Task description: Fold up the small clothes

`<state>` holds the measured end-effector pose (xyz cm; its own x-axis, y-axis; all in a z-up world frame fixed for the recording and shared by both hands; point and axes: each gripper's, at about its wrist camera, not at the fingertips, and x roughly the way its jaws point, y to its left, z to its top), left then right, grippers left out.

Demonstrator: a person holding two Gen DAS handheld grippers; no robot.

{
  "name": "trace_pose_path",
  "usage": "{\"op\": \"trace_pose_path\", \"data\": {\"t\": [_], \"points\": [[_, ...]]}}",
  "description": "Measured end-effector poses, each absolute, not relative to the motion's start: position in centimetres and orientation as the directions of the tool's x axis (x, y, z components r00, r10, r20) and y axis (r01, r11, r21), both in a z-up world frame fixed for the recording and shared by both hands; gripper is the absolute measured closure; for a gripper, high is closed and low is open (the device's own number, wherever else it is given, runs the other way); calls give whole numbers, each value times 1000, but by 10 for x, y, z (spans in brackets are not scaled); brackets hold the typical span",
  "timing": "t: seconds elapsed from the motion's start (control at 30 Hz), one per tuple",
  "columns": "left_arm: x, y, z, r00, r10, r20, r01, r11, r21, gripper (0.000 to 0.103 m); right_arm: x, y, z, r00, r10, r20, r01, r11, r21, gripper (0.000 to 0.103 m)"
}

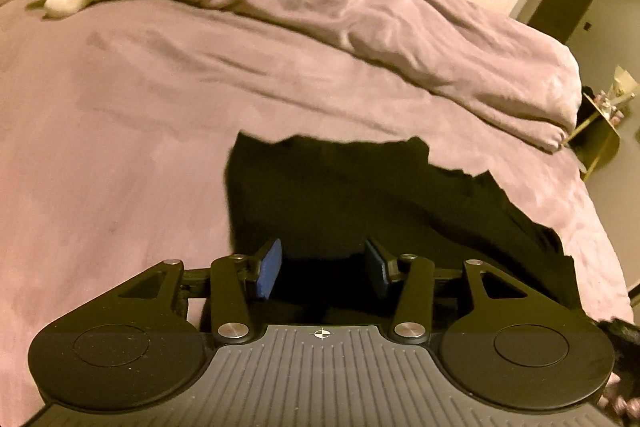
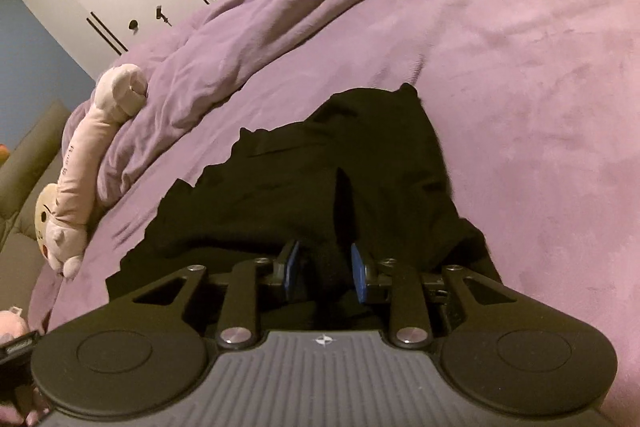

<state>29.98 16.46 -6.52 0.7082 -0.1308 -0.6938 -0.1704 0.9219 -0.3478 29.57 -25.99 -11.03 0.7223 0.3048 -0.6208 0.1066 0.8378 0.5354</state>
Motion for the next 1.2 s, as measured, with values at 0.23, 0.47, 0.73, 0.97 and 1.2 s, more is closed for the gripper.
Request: {"op": "trace_pose_path", "data": {"t": [0.23, 0.47, 0.73, 0.97, 1.2], "points": [[337, 165, -76, 668, -147, -729, -179, 920, -350, 50, 284, -267, -108, 721, 393, -571, 138, 726, 674, 74], [343, 165, -92, 607, -153, -780, -153, 940, -303, 51, 294, -273, -122, 712, 426, -557, 234, 604, 762, 71], [330, 168, -93, 586, -165, -793, -96, 958, -270, 51, 307, -271, -130, 704, 415, -576, 254, 611, 750, 60], [328, 170, -90, 580, -170, -796, -84, 960, -266, 51, 333, -260, -113, 678, 365, -638, 230, 719, 656, 97], [325, 178, -92, 579, -170, -797, -85, 960, -267, 51, 309, -285, -72, 827, 385, -409, -42, 769, 638, 97]]}}
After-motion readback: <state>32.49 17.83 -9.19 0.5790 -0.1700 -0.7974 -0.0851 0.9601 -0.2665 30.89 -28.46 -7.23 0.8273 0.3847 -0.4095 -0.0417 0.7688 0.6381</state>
